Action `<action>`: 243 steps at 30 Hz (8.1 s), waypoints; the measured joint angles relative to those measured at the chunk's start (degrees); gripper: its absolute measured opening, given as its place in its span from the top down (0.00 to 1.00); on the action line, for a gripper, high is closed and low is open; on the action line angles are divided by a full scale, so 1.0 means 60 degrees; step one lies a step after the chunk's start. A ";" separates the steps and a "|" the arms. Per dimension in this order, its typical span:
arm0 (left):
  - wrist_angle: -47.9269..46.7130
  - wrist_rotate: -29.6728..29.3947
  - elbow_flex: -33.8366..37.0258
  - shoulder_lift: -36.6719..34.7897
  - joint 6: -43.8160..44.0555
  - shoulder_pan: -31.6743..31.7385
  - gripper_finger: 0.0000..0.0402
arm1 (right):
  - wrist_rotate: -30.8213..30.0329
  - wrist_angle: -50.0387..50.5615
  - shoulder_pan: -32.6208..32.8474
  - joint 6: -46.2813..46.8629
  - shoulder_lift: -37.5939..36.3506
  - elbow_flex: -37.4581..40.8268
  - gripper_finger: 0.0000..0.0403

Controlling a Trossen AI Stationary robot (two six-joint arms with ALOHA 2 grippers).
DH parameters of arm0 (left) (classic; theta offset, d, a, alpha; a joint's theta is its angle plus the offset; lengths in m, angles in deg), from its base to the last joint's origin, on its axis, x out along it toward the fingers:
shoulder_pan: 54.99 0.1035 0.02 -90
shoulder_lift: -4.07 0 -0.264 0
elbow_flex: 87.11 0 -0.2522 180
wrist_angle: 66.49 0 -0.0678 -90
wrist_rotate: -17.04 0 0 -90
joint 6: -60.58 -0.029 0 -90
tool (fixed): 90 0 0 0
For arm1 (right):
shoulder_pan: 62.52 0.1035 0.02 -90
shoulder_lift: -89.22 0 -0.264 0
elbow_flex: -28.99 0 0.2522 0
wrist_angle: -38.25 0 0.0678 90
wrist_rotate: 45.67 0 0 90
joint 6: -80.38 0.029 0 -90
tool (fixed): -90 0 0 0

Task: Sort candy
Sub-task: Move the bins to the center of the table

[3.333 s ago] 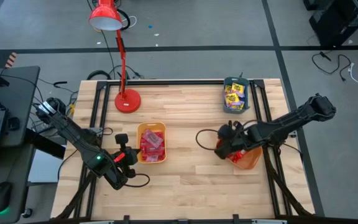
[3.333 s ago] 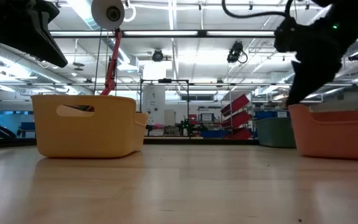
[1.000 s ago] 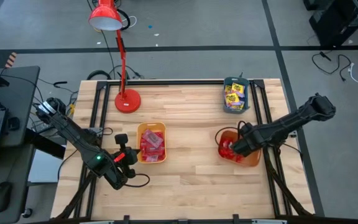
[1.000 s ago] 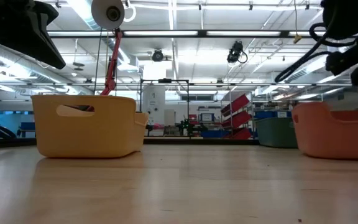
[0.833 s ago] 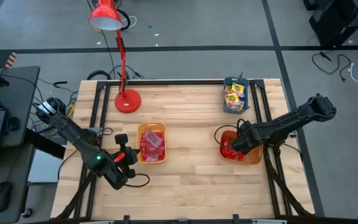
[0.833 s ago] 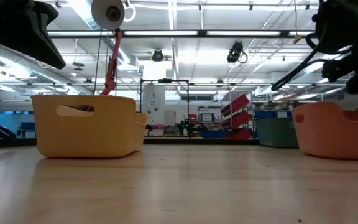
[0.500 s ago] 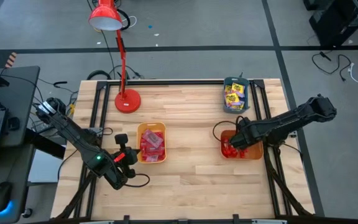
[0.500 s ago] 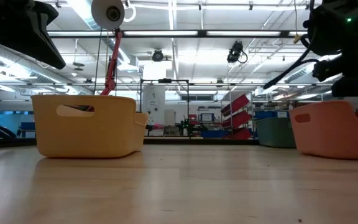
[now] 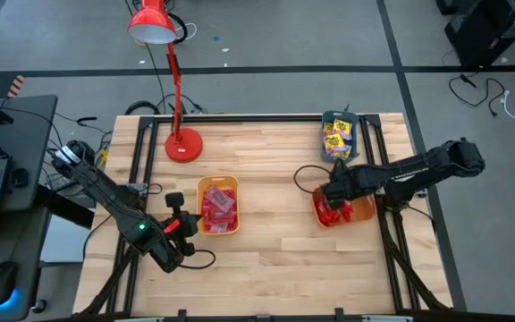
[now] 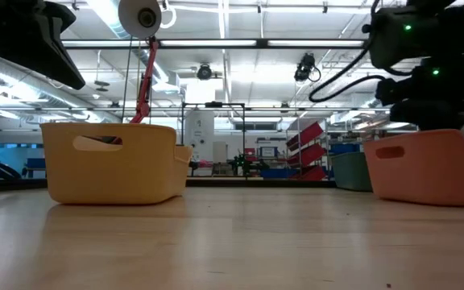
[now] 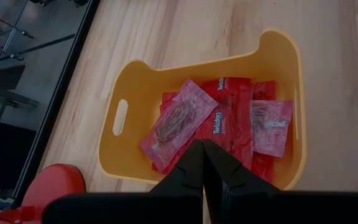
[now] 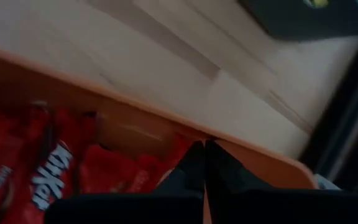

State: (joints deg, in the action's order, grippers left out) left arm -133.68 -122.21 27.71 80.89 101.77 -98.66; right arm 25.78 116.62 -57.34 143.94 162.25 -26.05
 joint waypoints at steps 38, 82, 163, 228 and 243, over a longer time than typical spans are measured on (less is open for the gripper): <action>0.0000 -0.0003 0.0000 0.0000 0.0004 0.0002 1.00 | 0.0837 -0.5495 -0.2125 -0.3559 -0.0004 0.0000 1.00; -0.0018 0.0383 0.0000 0.0000 0.0171 0.0002 1.00 | 0.2138 -0.1731 -0.0258 -0.2487 -0.0047 -0.1865 1.00; -0.0153 0.0421 0.0000 0.0000 0.0206 -0.0001 1.00 | 0.4377 -0.6894 0.0846 -0.3025 0.2351 -0.2029 1.00; 0.7184 0.1017 0.3934 0.0000 -0.4749 0.3066 1.00 | 0.2022 -0.5608 0.0575 -0.3950 -0.0663 -0.2033 1.00; 0.8586 0.1512 0.3934 0.0000 -0.6309 0.3924 1.00 | 0.2022 -0.5608 0.0484 -0.4101 -0.0663 -0.2033 1.00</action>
State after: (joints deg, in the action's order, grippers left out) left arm -82.17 -113.14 51.32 80.89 63.92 -75.11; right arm 37.91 82.97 -54.44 119.34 158.27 -38.25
